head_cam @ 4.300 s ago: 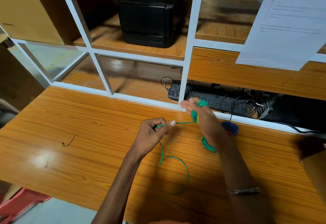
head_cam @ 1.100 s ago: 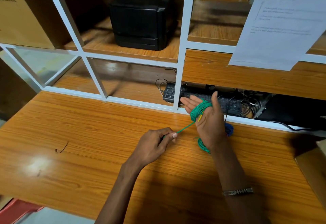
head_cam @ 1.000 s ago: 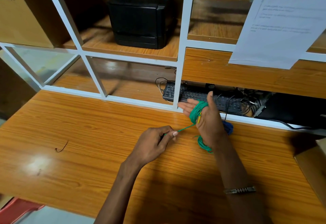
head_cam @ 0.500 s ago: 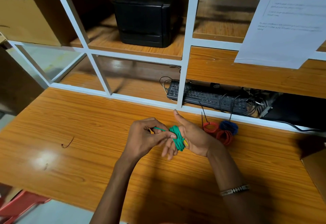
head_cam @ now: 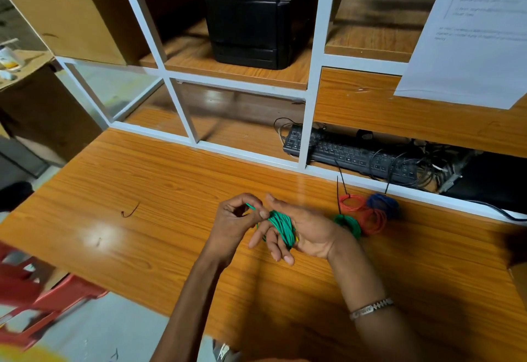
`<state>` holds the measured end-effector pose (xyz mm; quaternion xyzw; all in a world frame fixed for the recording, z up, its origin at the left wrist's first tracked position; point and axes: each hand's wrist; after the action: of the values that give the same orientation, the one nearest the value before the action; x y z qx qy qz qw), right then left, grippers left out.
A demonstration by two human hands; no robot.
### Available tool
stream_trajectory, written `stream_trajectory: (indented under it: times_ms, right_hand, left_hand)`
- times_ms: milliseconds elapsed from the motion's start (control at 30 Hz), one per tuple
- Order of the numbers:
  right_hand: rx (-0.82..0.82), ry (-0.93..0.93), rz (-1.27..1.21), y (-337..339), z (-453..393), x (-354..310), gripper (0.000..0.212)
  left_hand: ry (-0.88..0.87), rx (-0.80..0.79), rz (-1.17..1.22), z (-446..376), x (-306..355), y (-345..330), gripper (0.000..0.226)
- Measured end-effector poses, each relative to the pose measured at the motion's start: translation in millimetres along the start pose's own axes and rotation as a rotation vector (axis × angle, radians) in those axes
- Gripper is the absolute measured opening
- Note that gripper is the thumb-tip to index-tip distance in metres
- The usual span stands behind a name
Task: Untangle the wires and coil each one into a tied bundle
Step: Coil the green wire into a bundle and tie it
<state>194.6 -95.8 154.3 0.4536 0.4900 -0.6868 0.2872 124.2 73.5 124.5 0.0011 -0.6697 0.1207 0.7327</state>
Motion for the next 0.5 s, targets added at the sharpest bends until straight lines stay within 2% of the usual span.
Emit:
stream_trajectory:
  times_ms: [67, 100, 167, 267, 300, 400, 500]
  right_hand:
    - [-0.025, -0.019, -0.041, -2.0, 0.1, 3.0, 0.093]
    - [-0.024, -0.01, -0.071, -2.9, 0.8, 3.4, 0.093]
    - [-0.006, 0.007, -0.148, -6.1, 4.5, 3.3, 0.084]
    - [-0.008, 0.004, -0.286, -7.3, 7.0, 13.5, 0.076]
    - [-0.024, 0.005, -0.316, -7.7, 6.7, 19.5, 0.072]
    - [-0.041, -0.008, -0.348, -9.7, 6.9, 38.5, 0.053]
    - [-0.009, -0.069, -0.339, -16.0, 9.0, 42.9, 0.04]
  left_hand:
    - [0.032, 0.016, 0.07, 9.5, -3.4, -5.9, 0.021]
    - [0.051, 0.034, 0.11, 13.3, -6.4, -9.4, 0.02]
    - [0.093, 0.113, 0.175, 22.2, -11.3, -17.1, 0.017]
    - [0.161, 0.173, 0.247, 37.7, -20.4, -23.4, 0.053]
    - [0.188, 0.18, 0.266, 44.3, -24.5, -24.6, 0.059]
    - [0.245, 0.199, 0.295, 62.9, -30.7, -29.0, 0.046]
    - [0.299, 0.185, 0.263, 75.8, -28.2, -29.2, 0.046]
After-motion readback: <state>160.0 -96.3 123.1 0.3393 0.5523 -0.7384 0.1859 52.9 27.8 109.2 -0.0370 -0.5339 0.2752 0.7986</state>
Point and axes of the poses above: each hand's wrist, its own z-axis away from the middle knuckle, its own y-axis out of the back of the hand, x = y × z, and after that the axes turned 9 degrees about y, right-handed
